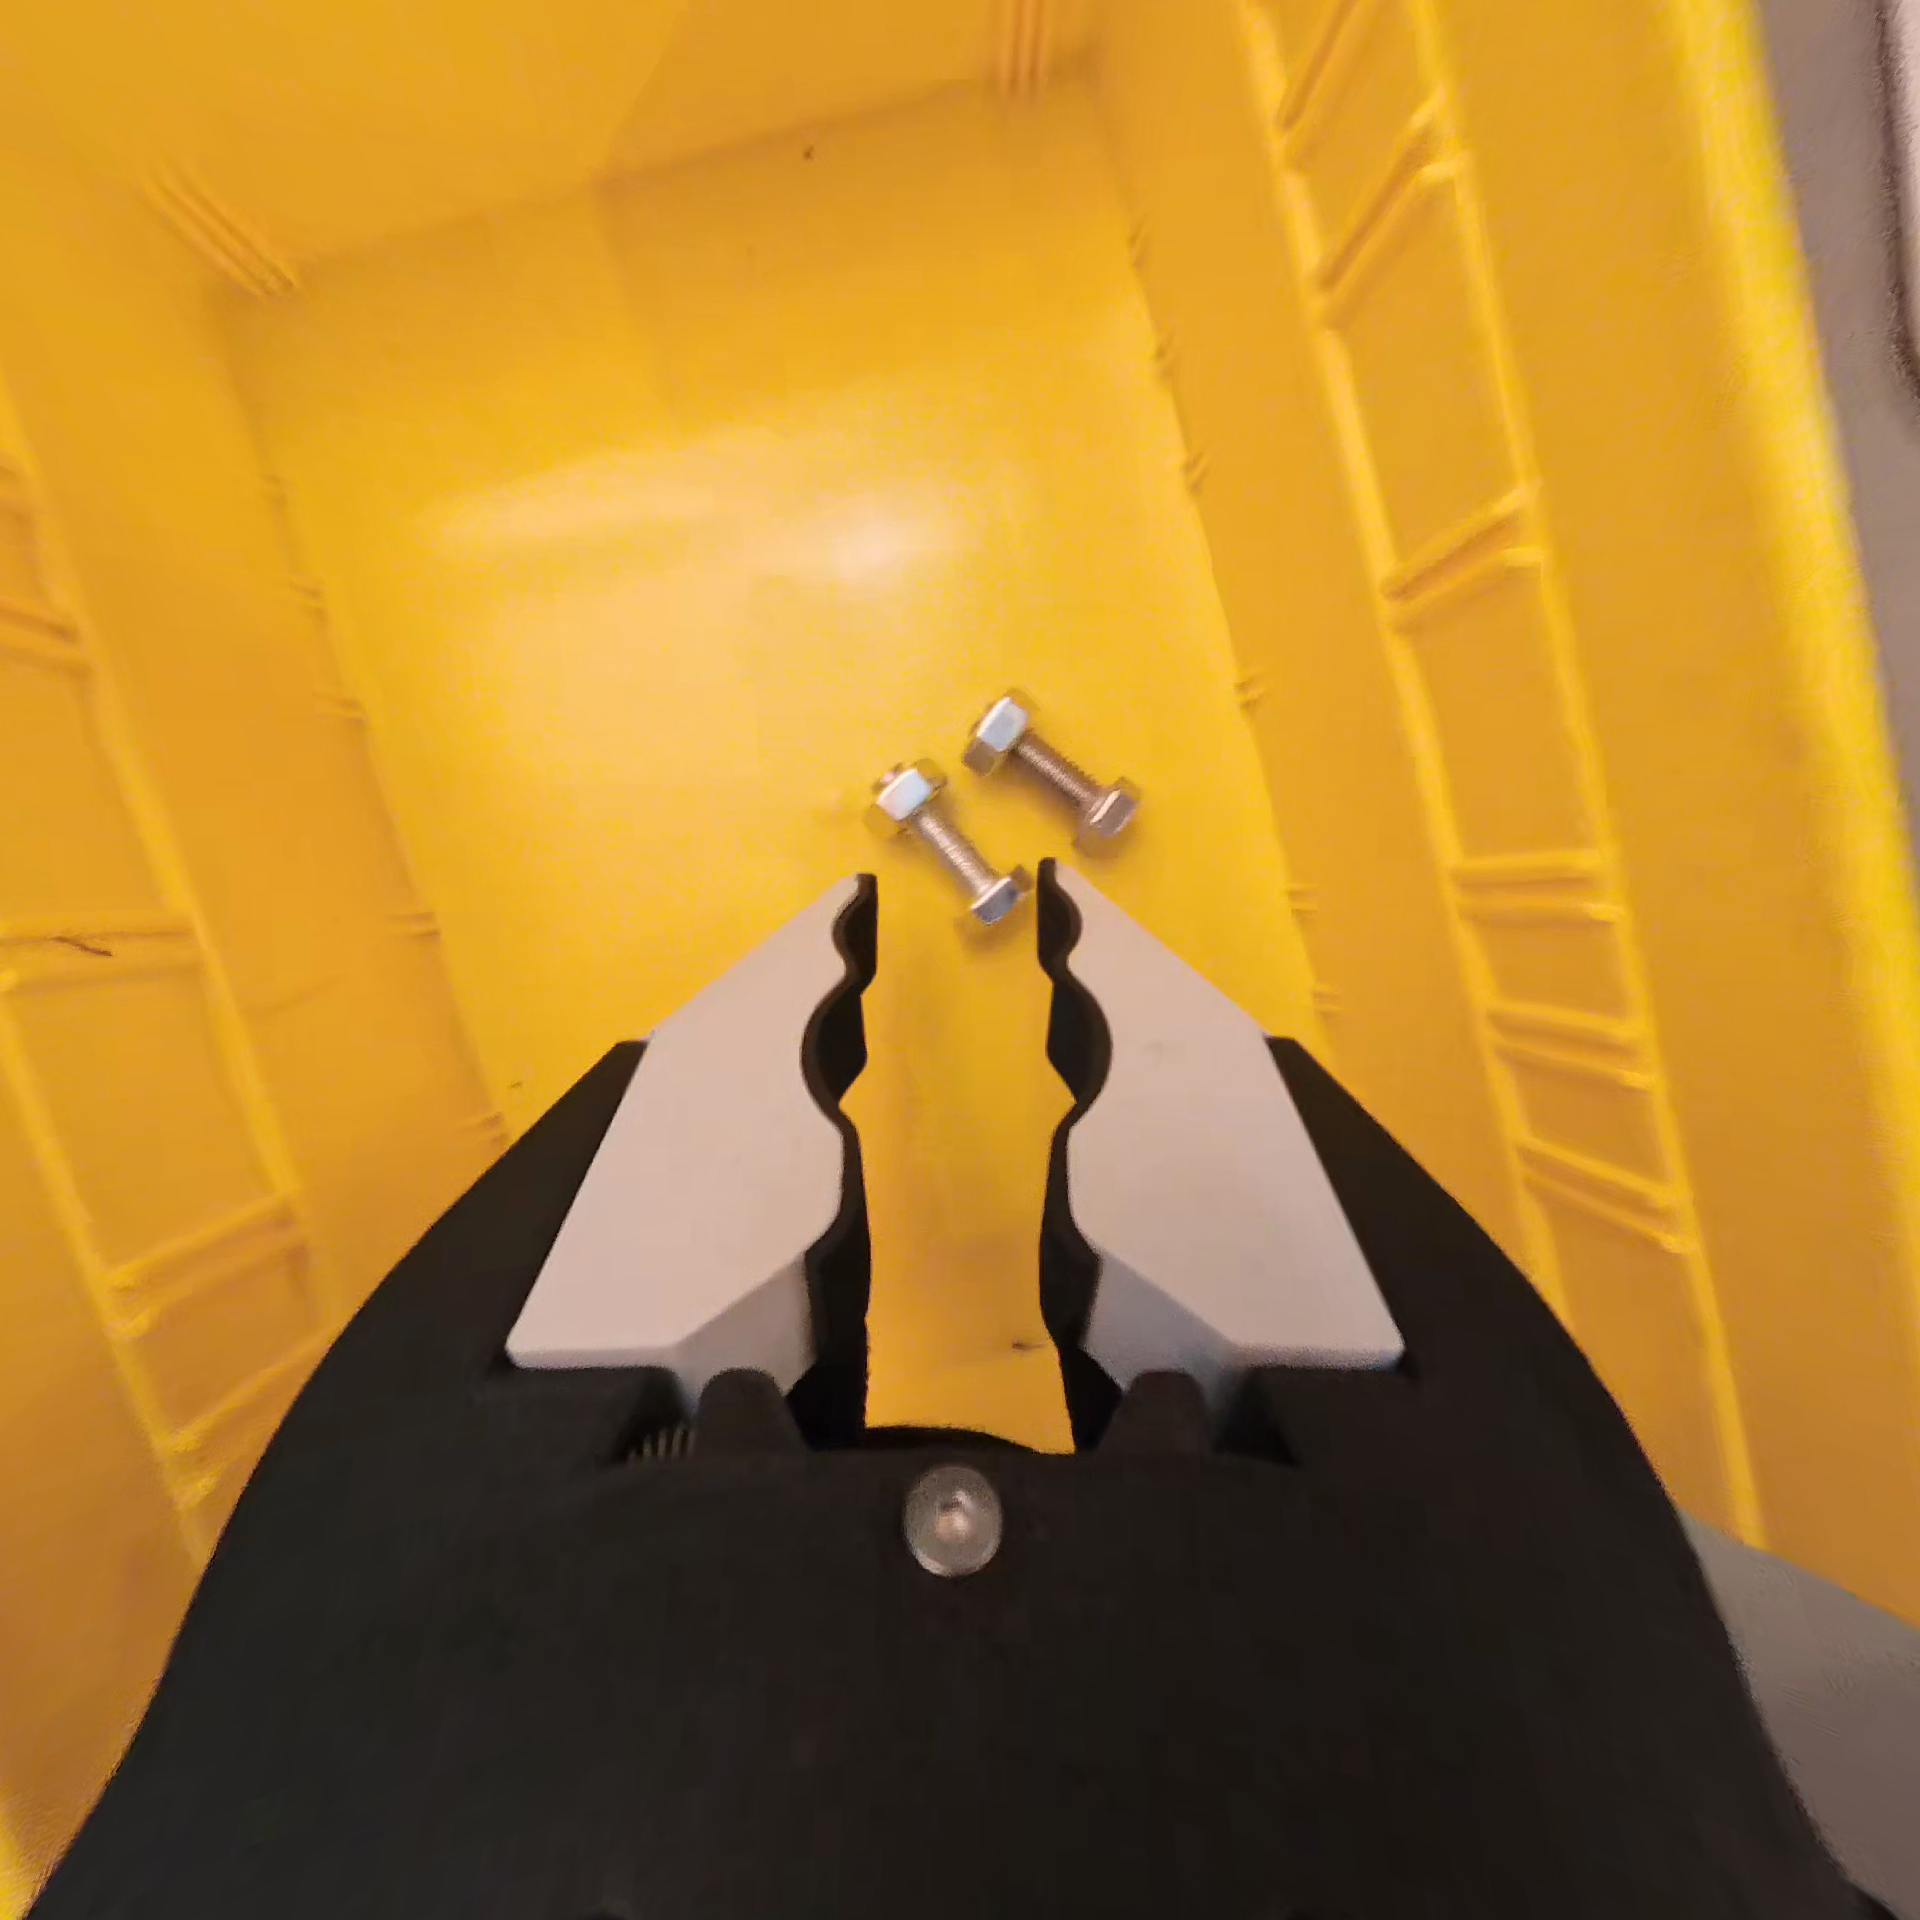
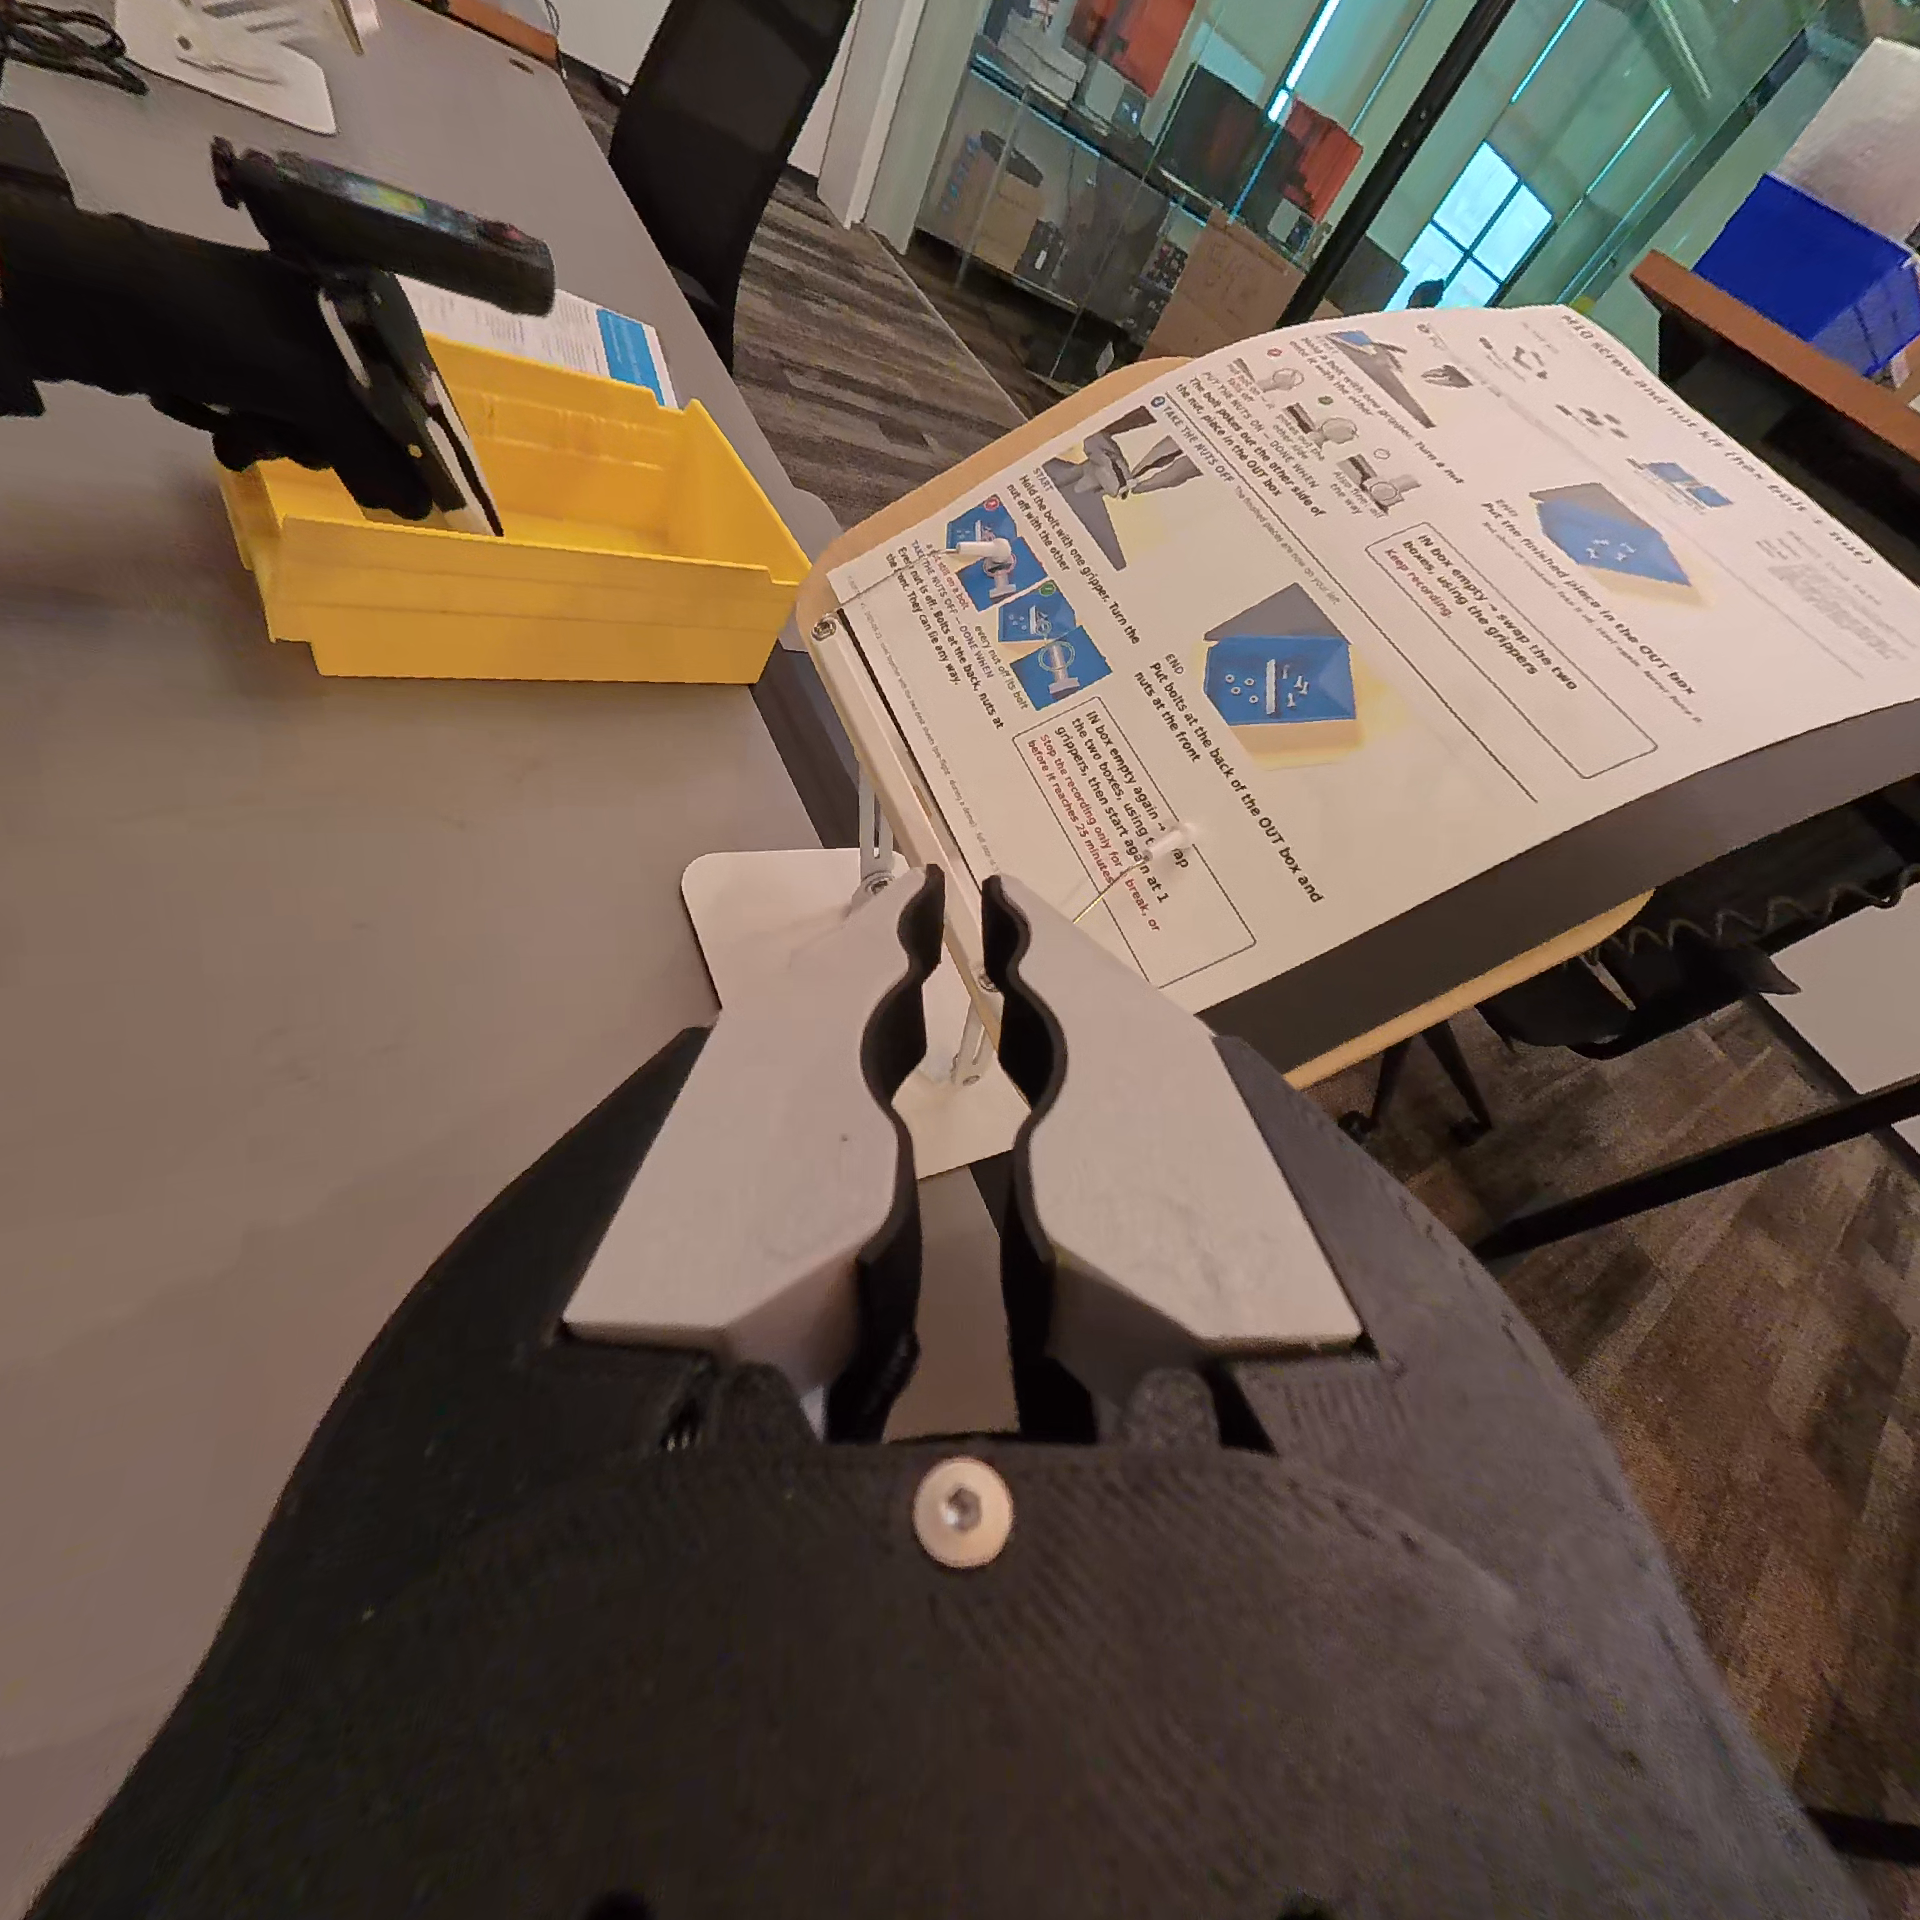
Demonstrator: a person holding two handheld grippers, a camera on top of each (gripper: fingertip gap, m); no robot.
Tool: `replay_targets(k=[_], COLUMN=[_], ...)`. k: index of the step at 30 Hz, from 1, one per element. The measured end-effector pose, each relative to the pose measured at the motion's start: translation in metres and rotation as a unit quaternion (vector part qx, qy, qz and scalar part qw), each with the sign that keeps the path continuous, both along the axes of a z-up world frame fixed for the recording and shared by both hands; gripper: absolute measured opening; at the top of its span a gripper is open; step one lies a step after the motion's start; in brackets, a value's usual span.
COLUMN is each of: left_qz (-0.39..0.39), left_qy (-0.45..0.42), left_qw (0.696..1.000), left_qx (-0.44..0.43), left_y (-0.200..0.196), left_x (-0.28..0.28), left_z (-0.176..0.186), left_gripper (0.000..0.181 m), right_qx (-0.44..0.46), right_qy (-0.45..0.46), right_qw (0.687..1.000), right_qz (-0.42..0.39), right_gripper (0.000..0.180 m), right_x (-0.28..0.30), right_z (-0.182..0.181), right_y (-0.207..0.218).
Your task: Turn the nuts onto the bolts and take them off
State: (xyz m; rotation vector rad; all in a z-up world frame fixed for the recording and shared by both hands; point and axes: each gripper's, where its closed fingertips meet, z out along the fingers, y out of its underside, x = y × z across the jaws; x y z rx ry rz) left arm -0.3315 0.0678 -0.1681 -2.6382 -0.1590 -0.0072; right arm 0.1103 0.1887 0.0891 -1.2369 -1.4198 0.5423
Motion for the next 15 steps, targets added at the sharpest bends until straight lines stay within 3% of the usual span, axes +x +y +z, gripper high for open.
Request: replay_targets(k=[8,15], left_qz=[0.002,-0.021], left_qy=[0.013,0.016], left_qw=[0.999,0.998], left_qx=[-0.042,-0.049], left_y=[0.007,0.012], left_x=[-0.008,-0.008], left_z=[-0.016,-0.022], left_gripper=[0.03,0.015], right_qx=[0.002,0.0], right_qy=[-0.016,-0.023], right_qw=[1.0,1.0], right_qz=[0.008,0.016], right_gripper=[0.005,0.005], right_x=[-0.01,-0.017], right_z=[-0.007,-0.011], right_y=[-0.003,-0.005])
